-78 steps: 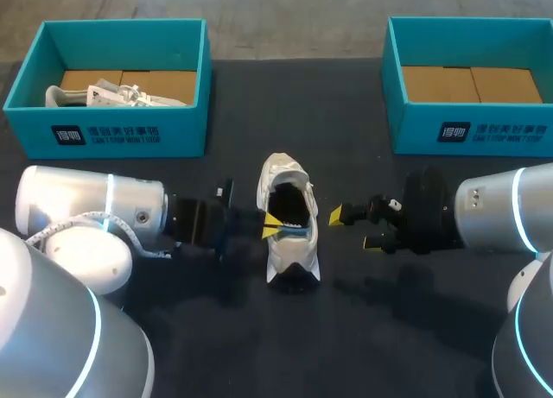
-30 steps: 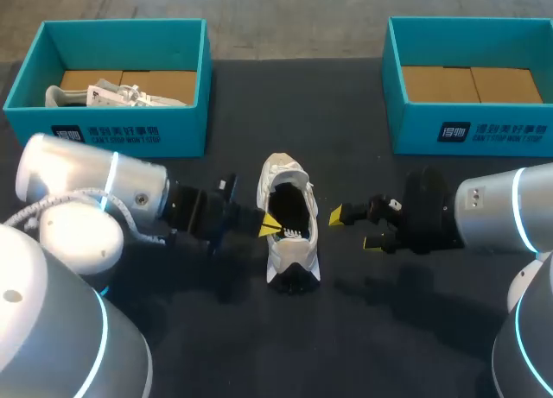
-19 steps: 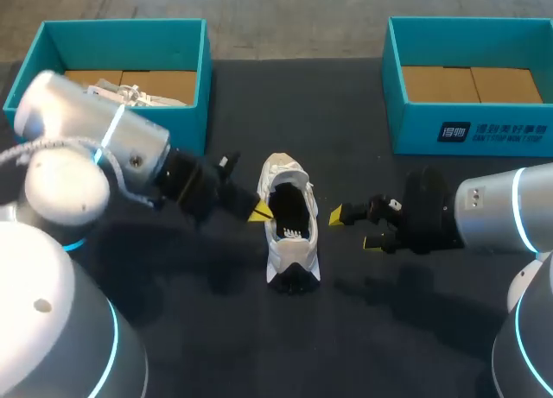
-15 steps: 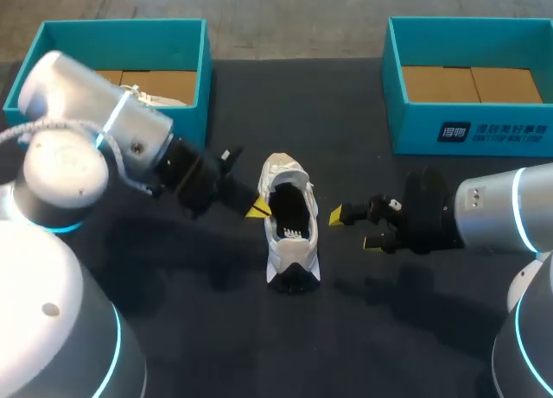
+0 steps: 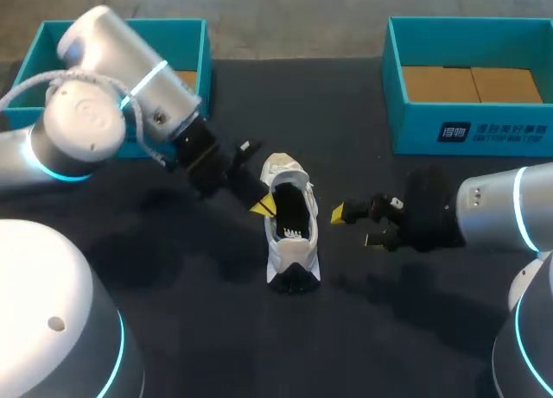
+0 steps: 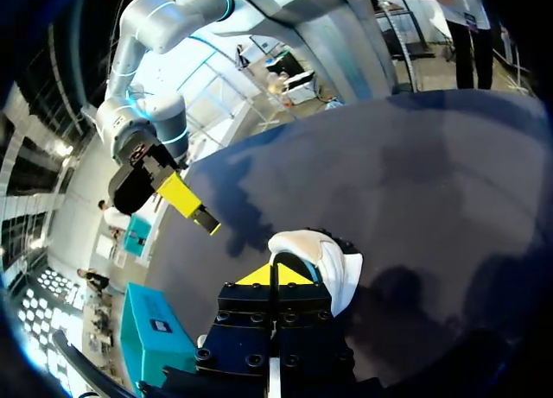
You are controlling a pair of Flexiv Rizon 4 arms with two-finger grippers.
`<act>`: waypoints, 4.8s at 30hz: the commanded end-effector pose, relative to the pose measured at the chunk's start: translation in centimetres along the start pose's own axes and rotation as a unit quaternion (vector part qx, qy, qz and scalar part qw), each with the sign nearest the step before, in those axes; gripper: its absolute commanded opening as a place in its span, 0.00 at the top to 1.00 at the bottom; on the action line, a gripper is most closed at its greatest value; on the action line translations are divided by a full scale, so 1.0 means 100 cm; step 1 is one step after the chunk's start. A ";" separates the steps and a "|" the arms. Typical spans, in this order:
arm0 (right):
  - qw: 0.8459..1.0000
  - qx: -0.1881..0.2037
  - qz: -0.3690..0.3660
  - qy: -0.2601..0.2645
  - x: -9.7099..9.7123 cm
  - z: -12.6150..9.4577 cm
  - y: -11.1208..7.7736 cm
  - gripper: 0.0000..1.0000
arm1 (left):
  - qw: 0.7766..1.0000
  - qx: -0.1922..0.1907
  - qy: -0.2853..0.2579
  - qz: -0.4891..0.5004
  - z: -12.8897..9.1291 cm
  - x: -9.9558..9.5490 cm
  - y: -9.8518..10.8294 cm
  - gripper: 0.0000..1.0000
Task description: Take the shoe out of the shoebox, open the shoe tongue, remove and reinsert the insole, then place the shoe into the shoebox
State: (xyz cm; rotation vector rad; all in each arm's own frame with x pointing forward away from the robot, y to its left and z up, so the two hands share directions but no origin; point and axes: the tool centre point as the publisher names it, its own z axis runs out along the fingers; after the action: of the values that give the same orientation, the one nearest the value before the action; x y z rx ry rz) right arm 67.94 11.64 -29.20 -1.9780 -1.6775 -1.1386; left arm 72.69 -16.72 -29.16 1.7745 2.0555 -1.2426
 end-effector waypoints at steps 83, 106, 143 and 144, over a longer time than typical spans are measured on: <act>0.996 -0.028 -0.001 -0.089 -0.012 -0.140 0.075 0.00 | 0.973 -0.006 0.222 0.062 0.012 -0.007 0.013 1.00; 0.992 0.034 -0.045 -0.110 -0.018 -0.166 0.119 0.00 | 0.973 -0.006 0.222 0.062 0.012 -0.007 0.013 1.00; 0.992 0.034 -0.045 -0.110 -0.018 -0.166 0.119 0.00 | 0.954 -0.022 0.297 0.047 0.045 0.010 0.029 1.00; 0.992 0.034 -0.045 -0.110 -0.018 -0.166 0.119 0.00 | 0.951 -0.026 0.304 0.047 0.047 0.012 0.030 1.00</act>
State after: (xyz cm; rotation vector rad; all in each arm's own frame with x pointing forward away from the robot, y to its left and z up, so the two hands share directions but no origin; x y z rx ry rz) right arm 72.93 -4.05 -16.84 -2.0664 -1.9053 -0.9040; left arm 72.98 -18.56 -33.98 2.3969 2.2031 -0.6791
